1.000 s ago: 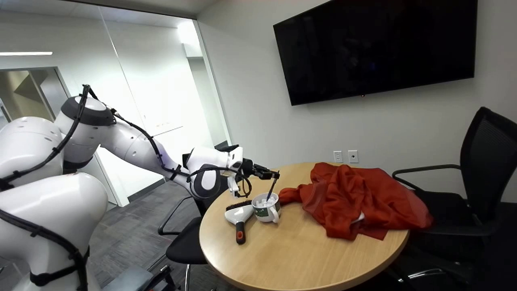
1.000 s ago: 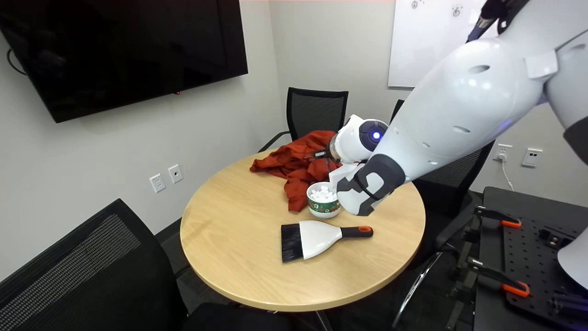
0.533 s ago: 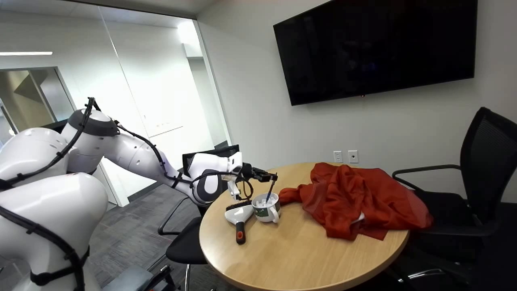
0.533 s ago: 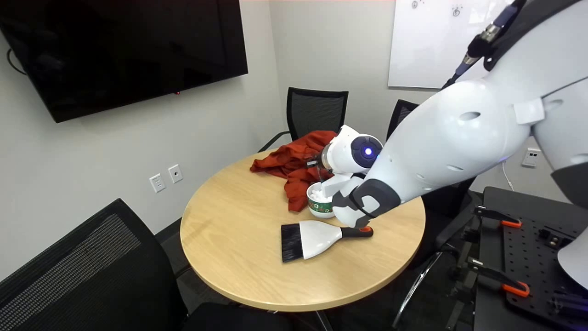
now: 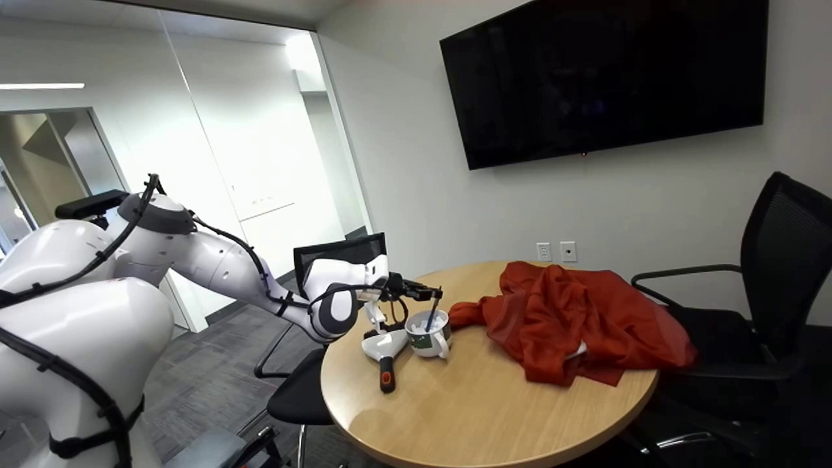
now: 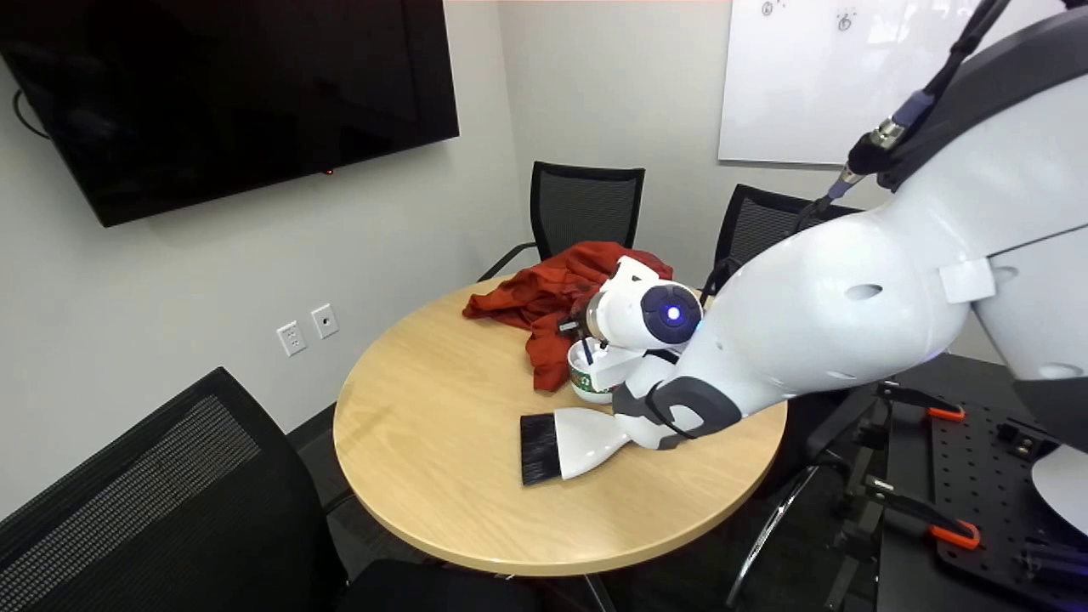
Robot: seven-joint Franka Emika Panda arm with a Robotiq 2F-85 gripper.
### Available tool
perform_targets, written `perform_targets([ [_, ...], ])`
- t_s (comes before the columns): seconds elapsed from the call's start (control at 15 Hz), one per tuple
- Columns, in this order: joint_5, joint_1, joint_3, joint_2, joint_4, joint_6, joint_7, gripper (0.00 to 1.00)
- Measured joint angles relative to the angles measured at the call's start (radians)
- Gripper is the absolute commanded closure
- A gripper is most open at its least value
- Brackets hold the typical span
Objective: Use the pen to stir in the pot
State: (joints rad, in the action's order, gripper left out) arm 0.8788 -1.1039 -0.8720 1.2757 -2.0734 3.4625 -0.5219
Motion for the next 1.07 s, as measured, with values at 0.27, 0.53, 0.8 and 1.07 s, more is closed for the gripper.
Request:
perform_targets([
  [0.27, -0.005, -0.014, 0.019, 0.001, -0.003, 0.000, 0.000, 0.96],
  [0.53, 0.002, -0.032, 0.005, 0.001, -0.029, 0.000, 0.000, 0.96],
  [0.8, 0.026, -0.047, -0.035, 0.002, -0.068, 0.000, 0.000, 0.96],
  [1.07, 0.058, -0.049, -0.070, 0.023, -0.078, 0.000, 0.000, 0.96],
])
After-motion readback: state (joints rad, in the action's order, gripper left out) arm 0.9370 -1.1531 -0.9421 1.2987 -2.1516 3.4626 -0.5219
